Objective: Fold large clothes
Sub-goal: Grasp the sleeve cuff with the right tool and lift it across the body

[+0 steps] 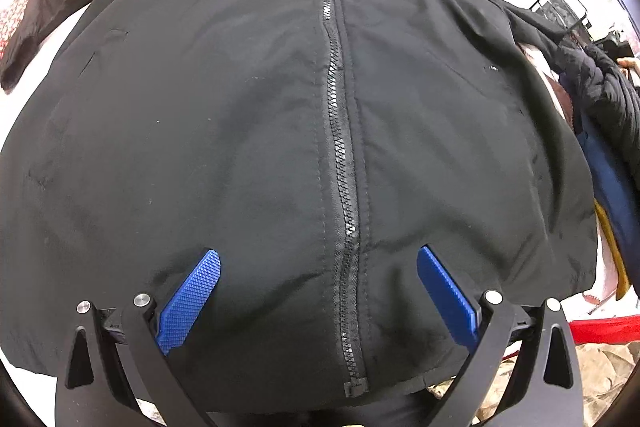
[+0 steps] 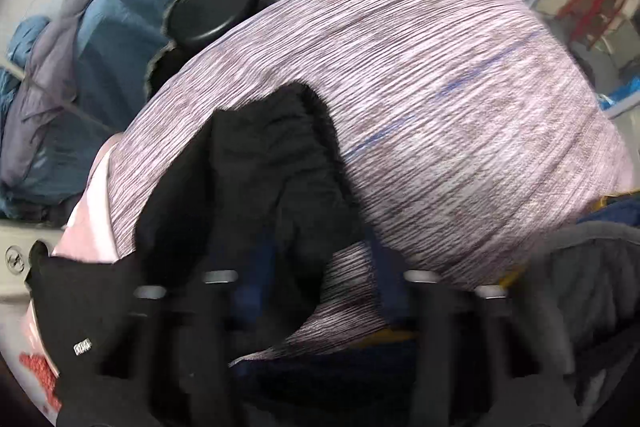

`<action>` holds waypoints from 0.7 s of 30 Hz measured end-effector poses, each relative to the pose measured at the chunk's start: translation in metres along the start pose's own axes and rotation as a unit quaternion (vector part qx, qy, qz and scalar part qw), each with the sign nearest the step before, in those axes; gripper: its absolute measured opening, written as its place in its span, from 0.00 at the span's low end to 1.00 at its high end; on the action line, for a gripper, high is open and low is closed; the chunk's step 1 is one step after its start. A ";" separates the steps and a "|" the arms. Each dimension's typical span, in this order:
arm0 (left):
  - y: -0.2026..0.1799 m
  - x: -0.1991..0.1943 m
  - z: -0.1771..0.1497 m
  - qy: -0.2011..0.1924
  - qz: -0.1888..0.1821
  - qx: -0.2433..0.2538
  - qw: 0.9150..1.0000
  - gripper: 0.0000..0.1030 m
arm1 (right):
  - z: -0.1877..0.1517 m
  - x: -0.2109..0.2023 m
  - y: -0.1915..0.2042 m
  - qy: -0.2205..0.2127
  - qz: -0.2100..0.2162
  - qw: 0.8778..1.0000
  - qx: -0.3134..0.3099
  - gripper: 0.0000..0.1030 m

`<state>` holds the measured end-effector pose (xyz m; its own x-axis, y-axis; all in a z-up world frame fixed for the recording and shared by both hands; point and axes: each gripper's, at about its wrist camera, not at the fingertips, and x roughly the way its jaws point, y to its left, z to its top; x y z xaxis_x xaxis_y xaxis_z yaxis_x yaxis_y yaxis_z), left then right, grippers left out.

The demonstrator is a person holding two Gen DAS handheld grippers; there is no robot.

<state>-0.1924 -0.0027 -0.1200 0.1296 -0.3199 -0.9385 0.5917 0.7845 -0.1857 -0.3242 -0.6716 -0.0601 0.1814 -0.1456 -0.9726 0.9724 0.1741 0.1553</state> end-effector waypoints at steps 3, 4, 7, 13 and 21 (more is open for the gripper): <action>0.002 -0.001 0.000 -0.003 -0.004 -0.001 1.000 0.94 | -0.003 -0.018 0.001 -0.024 0.020 0.999 -0.006 0.26; 0.001 -0.002 -0.001 -0.004 -0.005 0.001 1.000 0.94 | -0.004 -0.026 0.000 -0.035 0.025 0.999 -0.004 0.21; 0.000 -0.003 -0.001 -0.008 -0.013 0.004 1.000 0.94 | -0.002 -0.064 -0.018 -0.061 0.075 0.995 0.035 0.12; 0.004 -0.004 -0.004 -0.014 -0.030 -0.001 0.999 0.94 | -0.008 -0.108 -0.055 -0.067 0.094 0.992 0.058 0.12; 0.009 -0.015 -0.004 -0.028 -0.027 0.012 0.999 0.94 | -0.034 -0.147 0.035 -0.138 0.081 0.985 -0.060 0.12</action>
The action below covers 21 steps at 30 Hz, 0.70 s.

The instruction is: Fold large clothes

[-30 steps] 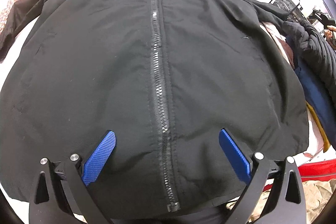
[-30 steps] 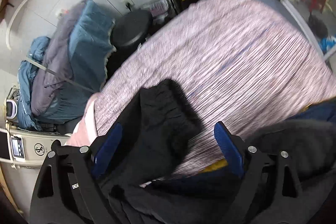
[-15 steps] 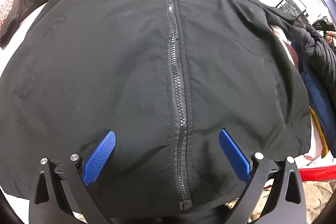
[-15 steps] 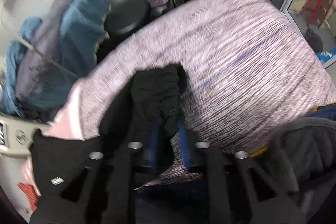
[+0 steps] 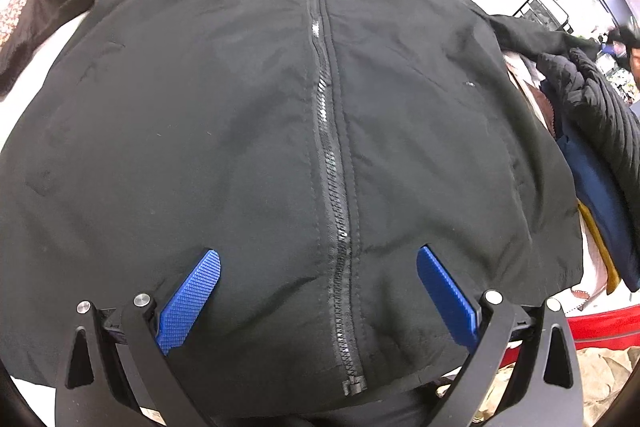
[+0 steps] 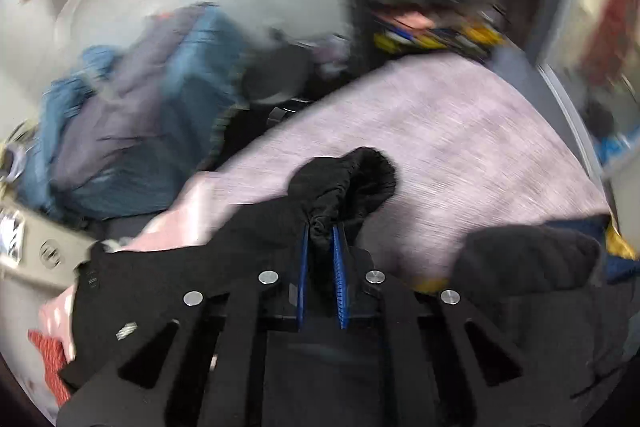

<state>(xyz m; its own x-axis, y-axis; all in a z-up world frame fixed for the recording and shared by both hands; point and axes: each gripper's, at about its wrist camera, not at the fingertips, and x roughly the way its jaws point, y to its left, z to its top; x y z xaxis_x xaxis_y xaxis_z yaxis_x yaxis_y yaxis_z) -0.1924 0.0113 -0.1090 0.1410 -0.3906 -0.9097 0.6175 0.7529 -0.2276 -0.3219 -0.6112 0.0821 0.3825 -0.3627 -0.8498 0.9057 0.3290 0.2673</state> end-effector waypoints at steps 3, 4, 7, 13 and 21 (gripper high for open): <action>0.009 -0.003 -0.002 -0.004 0.002 -0.015 1.000 0.94 | -0.010 -0.014 0.088 -0.009 0.053 0.997 -0.061 0.11; 0.013 -0.003 -0.002 -0.005 0.003 -0.021 1.000 0.94 | -0.016 -0.017 0.113 -0.009 0.067 0.994 -0.082 0.10; 0.023 -0.005 -0.004 -0.008 0.001 -0.035 0.999 0.94 | -0.053 -0.024 0.215 0.010 0.133 0.980 -0.151 0.10; 0.034 -0.017 -0.007 -0.026 0.029 -0.031 0.999 0.94 | -0.172 -0.010 0.388 0.036 0.202 0.935 -0.289 0.10; 0.069 -0.031 -0.004 -0.039 0.060 -0.062 0.995 0.94 | -0.335 0.052 0.508 0.100 0.226 0.896 -0.369 0.10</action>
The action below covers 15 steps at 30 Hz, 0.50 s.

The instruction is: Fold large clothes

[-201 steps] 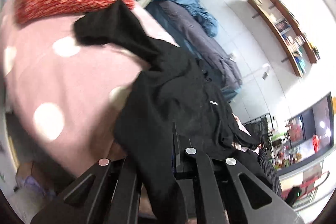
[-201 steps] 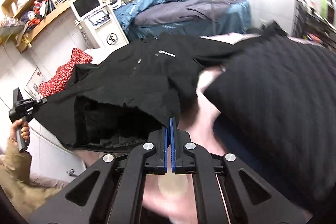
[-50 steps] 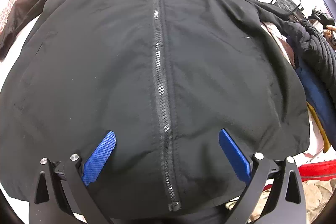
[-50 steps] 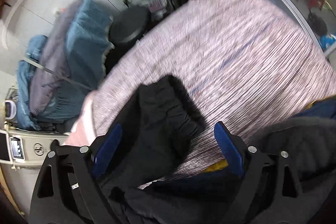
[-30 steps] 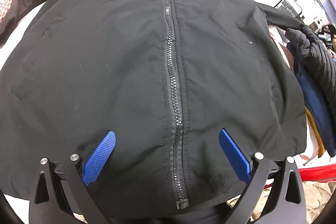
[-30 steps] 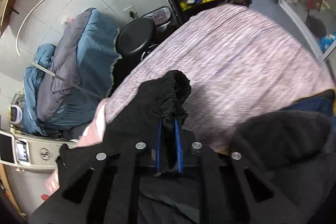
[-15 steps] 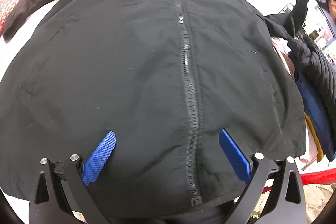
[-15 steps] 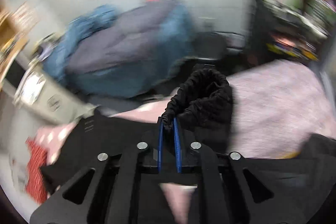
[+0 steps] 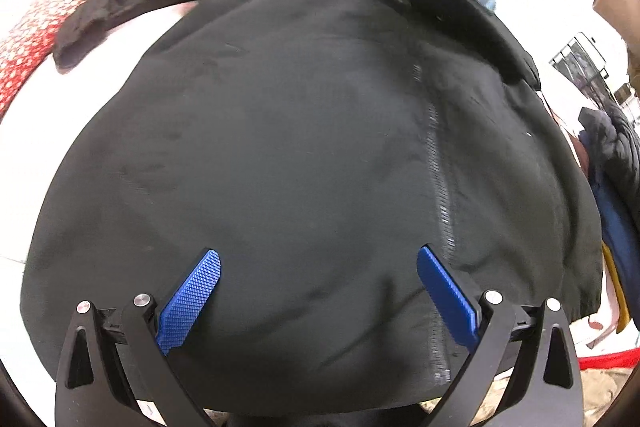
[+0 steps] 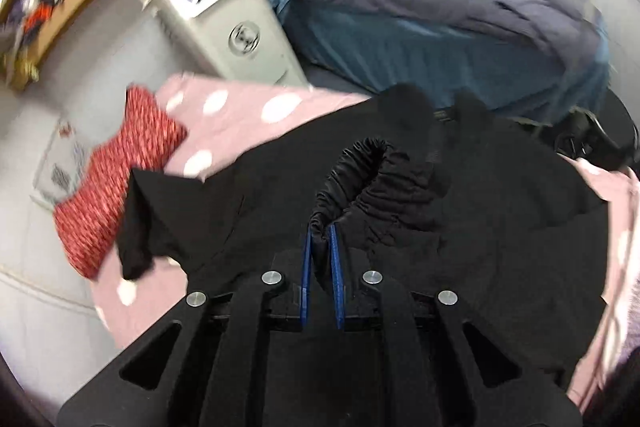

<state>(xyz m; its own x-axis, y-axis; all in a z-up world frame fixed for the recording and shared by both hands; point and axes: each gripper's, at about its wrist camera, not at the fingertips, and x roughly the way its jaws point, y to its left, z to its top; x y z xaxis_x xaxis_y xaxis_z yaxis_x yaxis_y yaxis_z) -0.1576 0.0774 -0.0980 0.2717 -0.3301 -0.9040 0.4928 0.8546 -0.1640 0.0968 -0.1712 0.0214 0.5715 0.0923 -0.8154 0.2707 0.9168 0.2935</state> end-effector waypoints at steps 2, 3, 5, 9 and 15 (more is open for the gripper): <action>0.008 -0.002 0.002 -0.001 0.006 -0.006 1.000 0.94 | -0.010 0.028 0.012 0.000 -0.005 1.000 -0.005 0.13; 0.011 -0.003 0.003 -0.003 0.010 -0.008 1.000 0.94 | -0.014 0.042 0.014 0.000 -0.002 1.000 0.000 0.16; 0.013 -0.005 0.004 -0.009 0.017 -0.007 1.000 0.94 | -0.022 0.054 0.009 0.005 0.011 1.000 0.004 0.52; 0.017 -0.006 0.013 -0.018 0.021 -0.008 1.000 0.94 | -0.036 0.040 -0.012 -0.007 0.045 0.999 0.022 0.75; 0.010 0.004 0.046 -0.022 0.011 0.012 1.000 0.94 | -0.047 -0.017 -0.097 -0.060 -0.002 0.996 0.072 0.76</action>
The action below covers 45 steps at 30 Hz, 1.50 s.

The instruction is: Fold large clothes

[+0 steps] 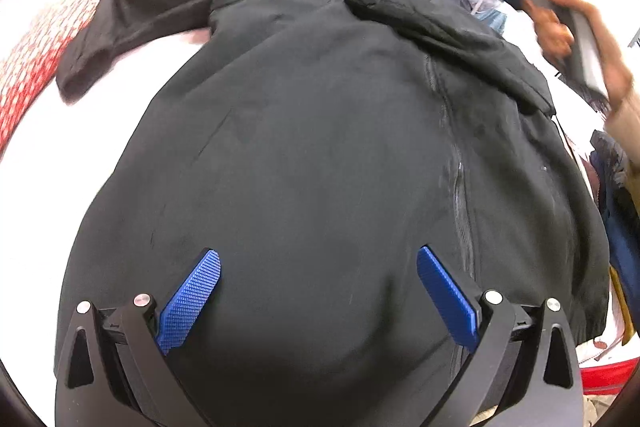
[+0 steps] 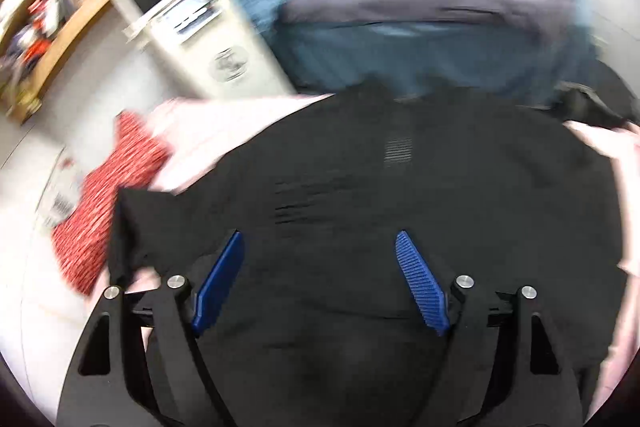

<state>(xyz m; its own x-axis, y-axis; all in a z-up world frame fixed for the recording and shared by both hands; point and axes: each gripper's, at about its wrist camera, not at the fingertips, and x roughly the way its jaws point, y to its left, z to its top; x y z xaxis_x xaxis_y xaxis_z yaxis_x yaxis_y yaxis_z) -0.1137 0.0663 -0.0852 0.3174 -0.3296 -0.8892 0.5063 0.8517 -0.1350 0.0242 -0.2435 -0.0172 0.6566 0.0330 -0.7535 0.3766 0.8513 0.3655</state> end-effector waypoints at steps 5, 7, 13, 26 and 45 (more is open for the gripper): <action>-0.010 0.007 0.046 -0.014 -0.027 0.008 1.000 0.94 | -0.010 -0.012 -0.110 0.024 -0.114 0.990 0.079 0.76; -0.015 0.013 0.066 -0.017 -0.034 0.008 0.999 0.94 | -0.032 -0.011 -0.139 0.053 -0.139 0.986 0.079 0.76; -0.025 0.050 0.119 0.002 -0.039 0.007 0.999 0.94 | -0.124 -0.012 -0.133 0.095 -0.167 0.980 -0.043 0.78; -0.120 0.086 0.190 -0.074 -0.042 0.087 0.993 0.94 | -0.165 -0.062 -0.109 -0.049 -0.190 0.976 -0.098 0.84; -0.152 0.193 0.188 -0.080 0.026 0.129 0.988 0.95 | -0.176 -0.016 -0.136 -0.033 -0.205 0.977 -0.054 0.96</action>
<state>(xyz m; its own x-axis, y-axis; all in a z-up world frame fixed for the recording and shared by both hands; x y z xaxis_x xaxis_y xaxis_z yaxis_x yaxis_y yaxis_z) 0.0216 -0.2034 -0.1544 0.4600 -0.3664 -0.8088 0.6673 0.7436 0.0426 -0.1524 -0.2678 -0.1515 0.5078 -0.3526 -0.7860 0.5471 0.8368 -0.0219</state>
